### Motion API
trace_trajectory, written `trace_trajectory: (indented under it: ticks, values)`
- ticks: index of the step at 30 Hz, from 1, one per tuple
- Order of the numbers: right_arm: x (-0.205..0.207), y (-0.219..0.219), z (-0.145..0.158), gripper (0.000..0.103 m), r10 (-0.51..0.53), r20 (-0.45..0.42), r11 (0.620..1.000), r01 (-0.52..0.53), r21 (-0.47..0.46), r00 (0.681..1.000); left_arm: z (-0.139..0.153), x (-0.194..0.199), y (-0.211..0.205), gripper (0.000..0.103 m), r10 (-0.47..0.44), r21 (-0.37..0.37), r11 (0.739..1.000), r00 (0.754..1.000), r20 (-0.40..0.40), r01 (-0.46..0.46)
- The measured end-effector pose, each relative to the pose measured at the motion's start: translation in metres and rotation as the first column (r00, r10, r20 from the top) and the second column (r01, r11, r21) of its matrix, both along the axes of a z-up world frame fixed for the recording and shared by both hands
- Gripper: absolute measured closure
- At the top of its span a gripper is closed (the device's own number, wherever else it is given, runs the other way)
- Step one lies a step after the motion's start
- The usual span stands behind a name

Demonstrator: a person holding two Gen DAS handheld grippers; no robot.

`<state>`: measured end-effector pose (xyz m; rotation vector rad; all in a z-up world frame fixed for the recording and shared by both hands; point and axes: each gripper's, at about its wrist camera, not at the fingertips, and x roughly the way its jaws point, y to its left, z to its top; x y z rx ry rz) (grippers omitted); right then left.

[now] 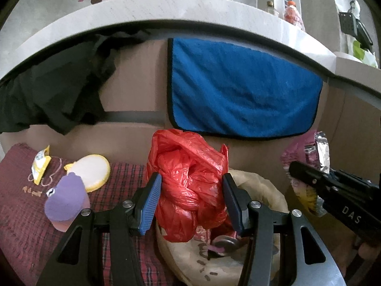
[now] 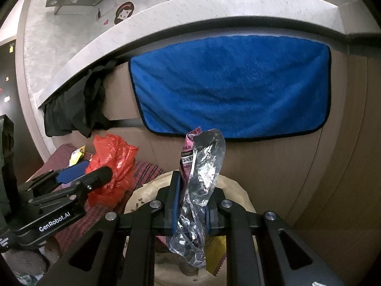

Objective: Collect trash
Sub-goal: 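Carry the bag and foil wrapper over the bin and open both grippers, then grasp the purple sponge with the left gripper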

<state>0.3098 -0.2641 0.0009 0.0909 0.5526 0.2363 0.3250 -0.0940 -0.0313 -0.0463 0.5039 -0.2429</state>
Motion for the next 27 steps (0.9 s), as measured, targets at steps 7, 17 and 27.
trace_trajectory:
  ticks: [7,17,27]
  values:
    - [0.013,-0.003,-0.011,0.085,0.010,-0.028,1.000,-0.009,0.029,1.000,-0.008,0.017,0.000,0.050,-0.084,-0.069,0.994,0.995,-0.047,0.081]
    - [0.020,-0.011,-0.027,0.061,-0.023,-0.088,0.998,0.029,0.062,0.996,-0.003,0.030,0.029,0.042,-0.136,-0.201,0.973,0.984,-0.111,0.112]
    - [0.002,0.011,-0.005,0.061,-0.009,-0.032,1.000,0.010,0.012,0.999,0.021,0.008,0.129,0.042,0.084,-0.200,0.976,0.996,-0.039,-0.090]
